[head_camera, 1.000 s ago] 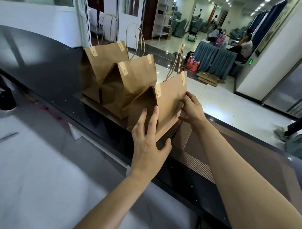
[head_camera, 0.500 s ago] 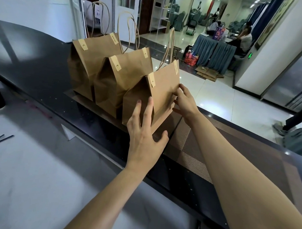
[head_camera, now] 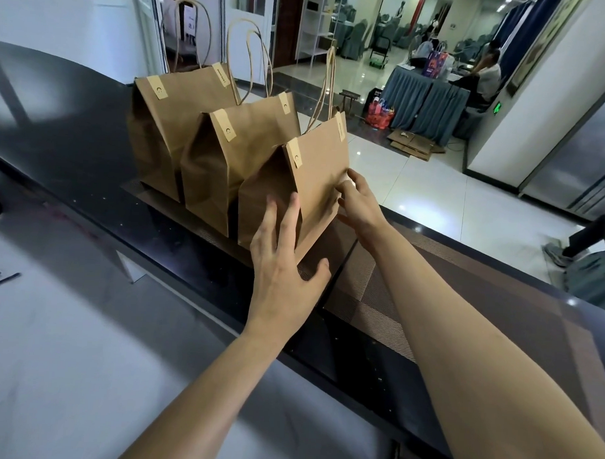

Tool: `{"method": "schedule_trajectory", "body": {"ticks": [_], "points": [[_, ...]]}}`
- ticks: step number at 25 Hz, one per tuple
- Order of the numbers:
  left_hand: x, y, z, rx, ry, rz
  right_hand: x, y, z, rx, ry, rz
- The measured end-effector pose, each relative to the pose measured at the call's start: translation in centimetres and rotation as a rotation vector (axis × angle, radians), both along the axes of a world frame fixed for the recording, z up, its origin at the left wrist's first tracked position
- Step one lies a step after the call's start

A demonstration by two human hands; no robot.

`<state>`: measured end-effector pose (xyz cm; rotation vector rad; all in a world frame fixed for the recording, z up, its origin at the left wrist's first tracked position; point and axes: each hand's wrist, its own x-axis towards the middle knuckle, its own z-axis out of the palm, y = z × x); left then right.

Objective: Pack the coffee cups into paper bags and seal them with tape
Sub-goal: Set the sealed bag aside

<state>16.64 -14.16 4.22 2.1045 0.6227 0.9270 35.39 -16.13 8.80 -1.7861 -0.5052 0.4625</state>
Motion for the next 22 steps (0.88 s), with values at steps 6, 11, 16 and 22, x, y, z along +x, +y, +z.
{"method": "schedule_trajectory", "body": {"ticks": [6, 11, 16, 22], "points": [[0.0, -0.2, -0.2, -0.007, -0.005, -0.015, -0.3, -0.1, 0.0, -0.028, -0.018, 0.016], [-0.3, -0.2, 0.0, -0.005, -0.007, -0.016, -0.8, -0.6, 0.3, -0.064, -0.051, 0.019], [-1.0, -1.7, 0.0, -0.010, -0.035, -0.039, -1.7, -2.5, 0.7, -0.104, -0.108, 0.026], [-2.4, -4.7, -0.1, -0.003, -0.024, -0.100, -2.9, -7.5, 2.0, -0.145, -0.129, -0.063]]}}
